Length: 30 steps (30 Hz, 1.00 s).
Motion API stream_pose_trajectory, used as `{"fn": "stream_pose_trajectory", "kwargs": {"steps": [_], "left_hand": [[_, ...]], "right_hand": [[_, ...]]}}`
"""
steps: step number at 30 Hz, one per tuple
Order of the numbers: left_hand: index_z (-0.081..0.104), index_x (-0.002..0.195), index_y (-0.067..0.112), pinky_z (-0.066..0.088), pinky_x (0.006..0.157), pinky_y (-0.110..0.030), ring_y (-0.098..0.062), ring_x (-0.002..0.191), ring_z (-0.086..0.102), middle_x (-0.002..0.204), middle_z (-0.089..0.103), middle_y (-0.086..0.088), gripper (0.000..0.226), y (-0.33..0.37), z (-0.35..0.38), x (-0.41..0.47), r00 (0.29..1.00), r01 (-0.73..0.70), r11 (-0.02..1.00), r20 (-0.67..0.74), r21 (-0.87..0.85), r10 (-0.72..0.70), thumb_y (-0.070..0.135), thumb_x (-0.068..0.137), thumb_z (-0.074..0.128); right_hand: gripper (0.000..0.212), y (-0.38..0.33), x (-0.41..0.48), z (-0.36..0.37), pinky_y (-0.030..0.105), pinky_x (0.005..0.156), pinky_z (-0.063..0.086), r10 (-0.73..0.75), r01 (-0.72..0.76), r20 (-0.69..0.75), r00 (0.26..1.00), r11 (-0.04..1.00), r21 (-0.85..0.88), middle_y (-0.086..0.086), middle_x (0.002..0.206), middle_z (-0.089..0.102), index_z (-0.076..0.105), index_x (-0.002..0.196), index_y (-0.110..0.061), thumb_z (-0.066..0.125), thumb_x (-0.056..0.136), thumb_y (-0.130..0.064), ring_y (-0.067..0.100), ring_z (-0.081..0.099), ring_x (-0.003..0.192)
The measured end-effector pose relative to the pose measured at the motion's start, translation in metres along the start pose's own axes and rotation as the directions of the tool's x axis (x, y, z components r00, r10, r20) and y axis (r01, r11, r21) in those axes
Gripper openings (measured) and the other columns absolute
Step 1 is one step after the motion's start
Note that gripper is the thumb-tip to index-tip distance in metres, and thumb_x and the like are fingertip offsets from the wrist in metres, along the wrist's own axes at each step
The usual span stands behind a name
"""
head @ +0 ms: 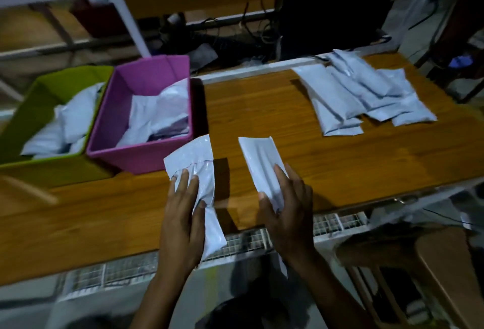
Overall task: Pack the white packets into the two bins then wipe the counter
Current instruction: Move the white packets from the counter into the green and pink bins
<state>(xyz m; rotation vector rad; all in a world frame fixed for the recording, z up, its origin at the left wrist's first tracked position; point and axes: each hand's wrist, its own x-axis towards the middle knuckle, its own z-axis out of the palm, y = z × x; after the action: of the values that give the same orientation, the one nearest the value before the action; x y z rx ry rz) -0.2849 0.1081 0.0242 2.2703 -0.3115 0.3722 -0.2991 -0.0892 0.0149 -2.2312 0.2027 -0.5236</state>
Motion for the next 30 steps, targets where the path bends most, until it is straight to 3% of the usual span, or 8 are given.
{"fn": "stream_pose_trajectory", "kwargs": {"steps": [12,16,19,22,24,26,28,30], "left_hand": [[0.042,0.144,0.005,0.020,0.121,-0.037,-0.025,0.149,0.019,0.156,0.030,-0.009,0.048,-0.057,-0.118,0.053,0.976,-0.060,0.991,-0.200,0.118,0.083,0.013,0.097,0.047],[0.045,0.143,0.009,0.015,0.120,-0.024,-0.026,0.148,0.021,0.155,0.031,-0.005,0.046,-0.096,-0.132,0.117,0.987,-0.087,0.985,-0.120,0.151,0.106,0.020,0.099,0.045],[0.048,0.140,0.006,0.021,0.120,-0.039,-0.030,0.144,0.031,0.151,0.040,-0.014,0.046,-0.130,-0.128,0.178,0.993,-0.116,0.964,0.009,0.237,0.118,0.021,0.098,0.041],[0.057,0.119,0.000,0.035,0.106,-0.048,-0.042,0.120,0.050,0.129,0.056,-0.025,0.041,-0.155,-0.115,0.239,0.994,-0.068,0.932,0.106,0.356,0.032,0.021,0.089,0.038],[0.056,0.118,-0.001,0.028,0.107,-0.051,-0.045,0.120,0.047,0.126,0.054,-0.026,0.052,-0.181,-0.095,0.274,0.950,-0.074,0.853,0.298,0.516,-0.098,0.031,0.086,0.030],[0.037,0.142,-0.002,0.007,0.115,-0.059,-0.047,0.141,0.022,0.149,0.034,-0.028,0.079,-0.208,-0.070,0.297,0.841,-0.129,0.729,0.464,0.672,-0.278,0.050,0.085,0.024],[0.009,0.153,0.003,-0.007,0.115,-0.061,-0.045,0.147,-0.007,0.159,0.002,-0.027,0.099,-0.218,-0.053,0.301,0.725,-0.151,0.652,0.531,0.743,-0.438,0.063,0.078,0.034],[-0.006,0.151,-0.001,-0.015,0.115,-0.058,-0.045,0.145,-0.018,0.156,-0.017,-0.028,0.102,-0.213,-0.049,0.295,0.639,-0.135,0.653,0.569,0.745,-0.517,0.052,0.081,0.047]], "right_hand": [[0.062,-0.130,0.029,0.087,0.039,0.091,0.044,-0.140,0.147,-0.085,0.986,0.986,0.077,0.003,0.143,0.048,0.053,0.136,-0.024,0.053,0.082,-0.055,0.025,0.047,0.121],[0.065,-0.168,0.080,0.126,0.039,0.095,0.038,-0.140,0.137,-0.042,0.989,0.988,-0.073,0.000,0.150,0.039,0.047,0.139,-0.033,0.042,0.083,-0.065,0.023,0.038,0.126],[0.061,-0.187,0.132,0.161,0.044,0.097,0.035,-0.096,0.096,0.009,0.995,0.974,-0.207,0.001,0.153,0.035,0.046,0.139,-0.034,0.046,0.085,-0.064,0.028,0.035,0.128],[0.057,-0.196,0.185,0.204,0.050,0.100,0.031,-0.033,0.080,0.123,0.992,0.913,-0.400,0.006,0.154,0.031,0.047,0.138,-0.034,0.050,0.087,-0.061,0.037,0.030,0.131],[0.050,-0.189,0.205,0.234,0.053,0.105,0.027,0.015,0.116,0.236,0.972,0.839,-0.532,0.010,0.151,0.033,0.053,0.133,-0.031,0.048,0.091,-0.057,0.041,0.027,0.134],[0.041,-0.174,0.210,0.260,0.056,0.109,0.023,0.063,0.206,0.386,0.920,0.762,-0.614,0.016,0.149,0.036,0.055,0.130,-0.025,0.046,0.095,-0.045,0.043,0.029,0.134],[0.048,-0.155,0.210,0.278,0.061,0.113,0.013,0.120,0.277,0.498,0.859,0.709,-0.649,0.021,0.157,0.019,0.038,0.144,-0.023,0.043,0.097,-0.035,0.048,0.022,0.138],[0.058,-0.142,0.215,0.284,0.063,0.114,0.004,0.163,0.291,0.543,0.824,0.700,-0.652,0.021,0.160,-0.002,0.017,0.152,-0.023,0.037,0.100,-0.035,0.050,0.008,0.142]]}}
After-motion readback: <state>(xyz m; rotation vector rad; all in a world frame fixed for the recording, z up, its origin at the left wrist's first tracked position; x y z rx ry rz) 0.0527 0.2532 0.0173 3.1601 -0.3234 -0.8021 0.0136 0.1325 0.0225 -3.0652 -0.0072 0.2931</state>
